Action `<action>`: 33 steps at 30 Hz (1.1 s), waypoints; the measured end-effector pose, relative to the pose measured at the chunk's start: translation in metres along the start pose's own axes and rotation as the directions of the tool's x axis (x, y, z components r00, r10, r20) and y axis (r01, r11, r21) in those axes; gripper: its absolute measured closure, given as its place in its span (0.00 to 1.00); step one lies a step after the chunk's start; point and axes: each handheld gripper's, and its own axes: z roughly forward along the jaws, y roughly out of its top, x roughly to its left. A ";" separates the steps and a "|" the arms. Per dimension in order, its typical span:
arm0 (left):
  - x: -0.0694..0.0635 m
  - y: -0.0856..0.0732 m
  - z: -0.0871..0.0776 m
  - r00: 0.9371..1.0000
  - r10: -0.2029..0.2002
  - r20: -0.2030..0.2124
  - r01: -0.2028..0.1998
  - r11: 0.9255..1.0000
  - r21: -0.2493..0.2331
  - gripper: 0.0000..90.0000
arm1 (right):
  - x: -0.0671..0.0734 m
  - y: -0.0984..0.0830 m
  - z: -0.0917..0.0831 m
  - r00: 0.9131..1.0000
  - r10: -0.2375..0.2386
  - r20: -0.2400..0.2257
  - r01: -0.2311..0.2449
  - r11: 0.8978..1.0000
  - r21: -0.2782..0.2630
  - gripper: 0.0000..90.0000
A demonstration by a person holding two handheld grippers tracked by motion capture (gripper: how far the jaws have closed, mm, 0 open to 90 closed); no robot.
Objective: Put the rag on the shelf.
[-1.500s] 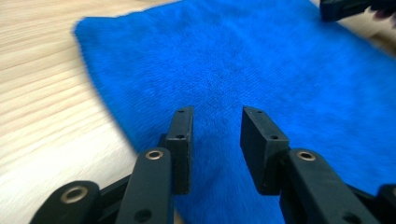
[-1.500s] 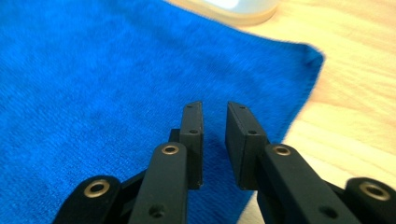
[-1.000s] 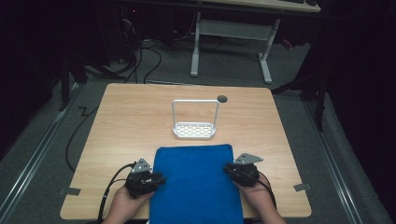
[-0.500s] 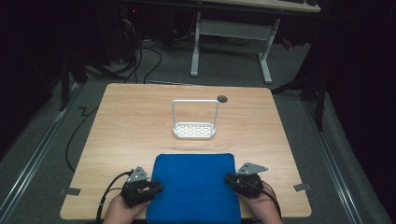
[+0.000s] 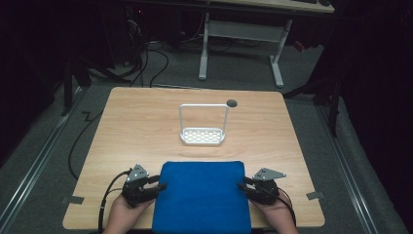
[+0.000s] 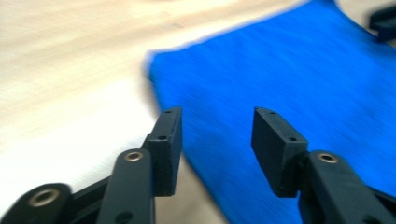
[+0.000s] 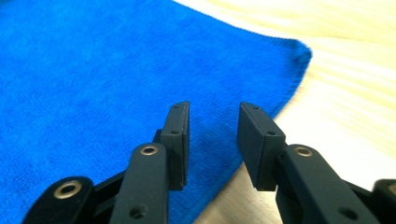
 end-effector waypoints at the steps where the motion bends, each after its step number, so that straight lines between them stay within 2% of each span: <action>1: 0.004 0.003 0.003 1.000 -0.013 -0.017 0.013 1.000 -0.005 0.55 | -0.001 0.000 0.000 1.000 0.000 0.004 0.000 1.000 -0.006 0.71; 3: 0.010 0.010 0.010 0.999 -0.031 -0.041 0.031 1.000 -0.004 0.54 | -0.002 0.000 -0.001 1.000 -0.002 0.005 0.002 1.000 -0.015 0.70; 5: 0.014 0.017 0.019 0.997 -0.024 -0.069 0.025 1.000 0.010 0.55 | -0.003 0.000 0.000 1.000 -0.002 0.011 0.002 1.000 -0.023 0.72; 8: 0.017 0.027 0.033 0.995 -0.036 -0.098 0.040 0.998 0.045 0.63 | -0.004 0.000 0.000 1.000 0.019 0.018 -0.018 0.999 -0.032 0.73; 11: 0.019 0.030 0.043 0.993 -0.037 -0.115 0.042 0.998 0.041 0.69 | -0.006 0.000 -0.001 0.999 0.028 0.021 -0.027 0.999 -0.047 0.74; 14: 0.016 0.029 0.047 0.994 -0.011 -0.111 0.014 1.000 0.026 0.74 | -0.007 0.001 -0.002 0.999 0.035 0.033 -0.033 0.998 -0.054 0.73; 19: 0.016 0.027 0.048 0.993 0.002 -0.116 -0.001 1.000 0.015 0.84 | -0.010 0.006 0.001 0.997 0.040 0.070 -0.035 0.998 -0.060 0.63; 20: 0.015 0.027 0.048 0.994 0.005 -0.113 -0.003 1.000 0.019 0.87 | -0.011 0.008 0.003 0.997 0.047 0.067 -0.043 0.997 -0.061 0.61; 22: 0.015 0.027 0.048 0.993 0.018 -0.120 -0.015 1.000 0.023 0.91 | -0.013 0.016 0.007 0.995 0.090 0.050 -0.087 0.994 -0.062 0.59; 23: 0.015 0.027 0.048 0.993 0.011 -0.116 -0.009 1.000 0.023 0.93 | -0.013 0.022 0.008 0.994 0.092 0.054 -0.088 0.993 -0.075 0.59; 26: 0.015 0.027 0.048 0.995 0.004 -0.104 -0.001 1.000 0.025 0.96 | -0.013 0.035 0.013 0.991 0.087 0.099 -0.079 0.993 -0.083 0.58; 29: 0.016 0.027 0.048 0.995 0.003 -0.100 0.000 1.000 0.024 0.97 | -0.021 0.044 0.025 0.988 0.087 0.125 -0.082 0.996 -0.043 0.57; 32: 0.016 0.027 0.048 0.995 0.001 -0.095 0.001 1.000 0.024 0.97 | -0.031 0.045 0.040 0.983 0.127 0.136 -0.128 0.992 0.000 0.60; 33: 0.017 0.027 0.048 0.996 0.001 -0.092 0.001 1.000 0.025 0.97 | -0.032 0.044 0.043 0.982 0.125 0.144 -0.128 0.992 0.013 0.60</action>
